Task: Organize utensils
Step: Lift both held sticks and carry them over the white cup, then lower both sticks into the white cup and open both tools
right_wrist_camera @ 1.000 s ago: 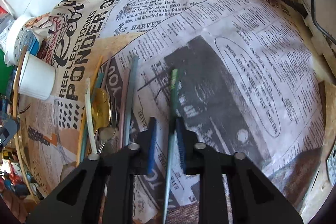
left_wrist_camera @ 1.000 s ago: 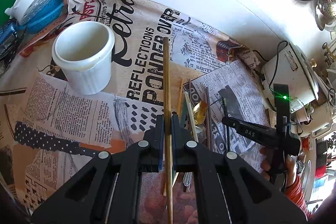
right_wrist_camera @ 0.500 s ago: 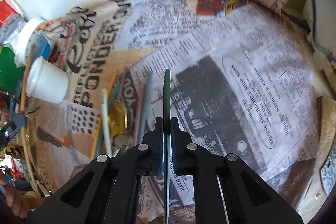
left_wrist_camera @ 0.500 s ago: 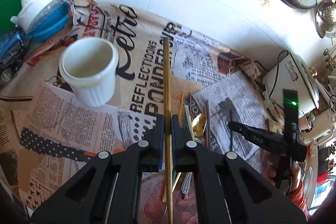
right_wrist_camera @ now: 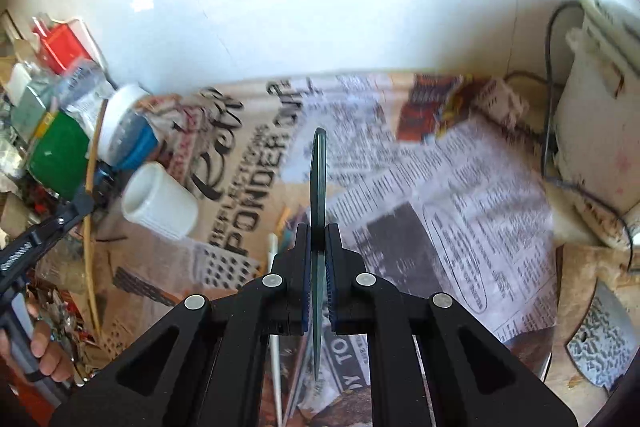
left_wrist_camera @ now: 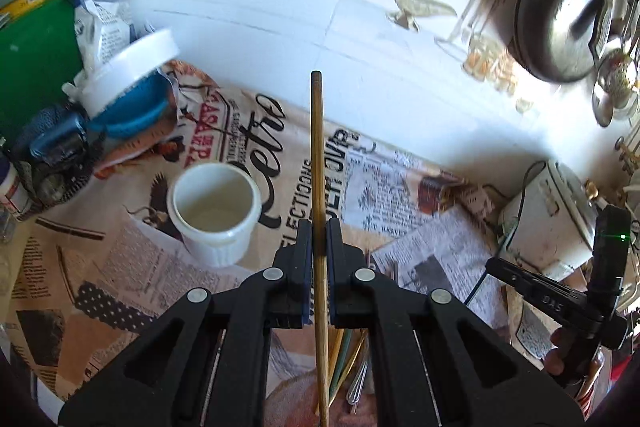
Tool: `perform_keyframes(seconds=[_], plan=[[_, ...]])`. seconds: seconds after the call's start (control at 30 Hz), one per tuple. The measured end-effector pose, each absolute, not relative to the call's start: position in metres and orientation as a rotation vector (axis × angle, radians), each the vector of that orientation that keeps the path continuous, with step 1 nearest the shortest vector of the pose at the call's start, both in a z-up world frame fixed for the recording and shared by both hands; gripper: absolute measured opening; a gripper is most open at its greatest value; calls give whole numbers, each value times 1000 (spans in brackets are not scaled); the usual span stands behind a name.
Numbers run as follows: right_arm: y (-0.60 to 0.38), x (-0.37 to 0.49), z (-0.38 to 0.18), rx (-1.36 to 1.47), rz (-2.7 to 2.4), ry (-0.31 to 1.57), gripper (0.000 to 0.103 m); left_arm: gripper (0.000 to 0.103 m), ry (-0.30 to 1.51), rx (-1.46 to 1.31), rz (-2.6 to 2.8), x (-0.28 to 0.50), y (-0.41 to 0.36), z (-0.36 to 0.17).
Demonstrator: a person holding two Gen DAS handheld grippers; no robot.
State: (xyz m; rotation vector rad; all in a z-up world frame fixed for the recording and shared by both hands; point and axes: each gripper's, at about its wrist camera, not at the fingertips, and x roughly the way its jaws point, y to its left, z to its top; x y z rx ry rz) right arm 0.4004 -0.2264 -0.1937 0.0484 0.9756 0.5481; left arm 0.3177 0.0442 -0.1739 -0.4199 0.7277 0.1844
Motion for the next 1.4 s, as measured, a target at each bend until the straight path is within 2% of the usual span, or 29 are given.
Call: perform_keyframes(seconds=[0.33,0.77,1.4], plan=[[-185,386,-139,59,600,827,6,5,636,-400,184,312,89,-146],[-107,378,-96,70,648,740,6,5,567,-369,138,337,153,-130],[-36,395,-95,70,707,731,6,5,592,-336,117,412,194,-194]])
